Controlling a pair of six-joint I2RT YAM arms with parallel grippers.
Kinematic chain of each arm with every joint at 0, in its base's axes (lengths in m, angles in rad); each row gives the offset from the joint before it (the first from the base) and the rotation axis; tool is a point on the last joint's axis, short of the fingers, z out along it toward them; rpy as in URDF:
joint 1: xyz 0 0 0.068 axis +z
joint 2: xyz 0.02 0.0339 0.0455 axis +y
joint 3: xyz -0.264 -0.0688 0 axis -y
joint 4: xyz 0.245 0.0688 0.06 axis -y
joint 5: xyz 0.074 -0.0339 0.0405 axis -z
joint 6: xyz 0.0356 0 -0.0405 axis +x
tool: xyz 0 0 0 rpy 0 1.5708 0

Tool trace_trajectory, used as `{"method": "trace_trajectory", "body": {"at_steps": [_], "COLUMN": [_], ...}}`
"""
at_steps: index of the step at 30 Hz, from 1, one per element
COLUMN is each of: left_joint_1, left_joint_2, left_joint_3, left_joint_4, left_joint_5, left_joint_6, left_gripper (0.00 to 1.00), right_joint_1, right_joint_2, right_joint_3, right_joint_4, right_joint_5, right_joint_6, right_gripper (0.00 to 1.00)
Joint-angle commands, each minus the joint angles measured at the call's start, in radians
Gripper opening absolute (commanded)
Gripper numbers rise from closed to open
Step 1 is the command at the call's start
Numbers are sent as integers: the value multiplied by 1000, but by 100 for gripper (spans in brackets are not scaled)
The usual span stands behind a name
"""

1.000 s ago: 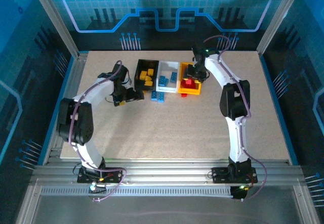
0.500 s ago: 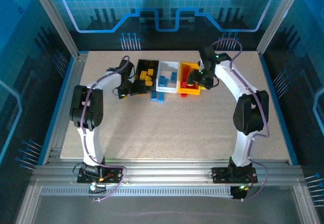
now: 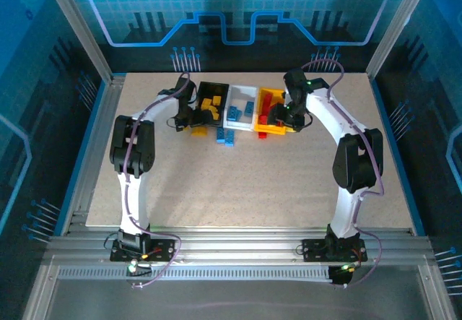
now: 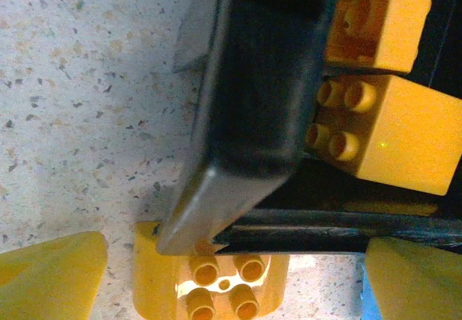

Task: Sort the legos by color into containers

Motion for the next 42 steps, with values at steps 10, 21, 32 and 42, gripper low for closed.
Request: {"method": "trace_trajectory", "body": {"at_steps": [10, 21, 32, 42], "left_joint_1": [-9, -7, -3, -14], "left_joint_2": [-71, -100, -45, -18], "left_joint_3": [-151, -196, -117, -80], "left_joint_4": [68, 104, 66, 0], "left_joint_5": [-9, -16, -72, -78], "left_joint_6": [29, 81, 86, 87], "left_gripper": [99, 98, 87, 71], "right_joint_1": [10, 46, 47, 48], "right_joint_2": [37, 45, 48, 70], "right_joint_3": [20, 0, 2, 39], "right_joint_4": [-12, -1, -5, -17], "right_joint_5": [-32, -24, -21, -27], "right_joint_6": [17, 32, 38, 37], "right_gripper": [65, 64, 65, 65]}}
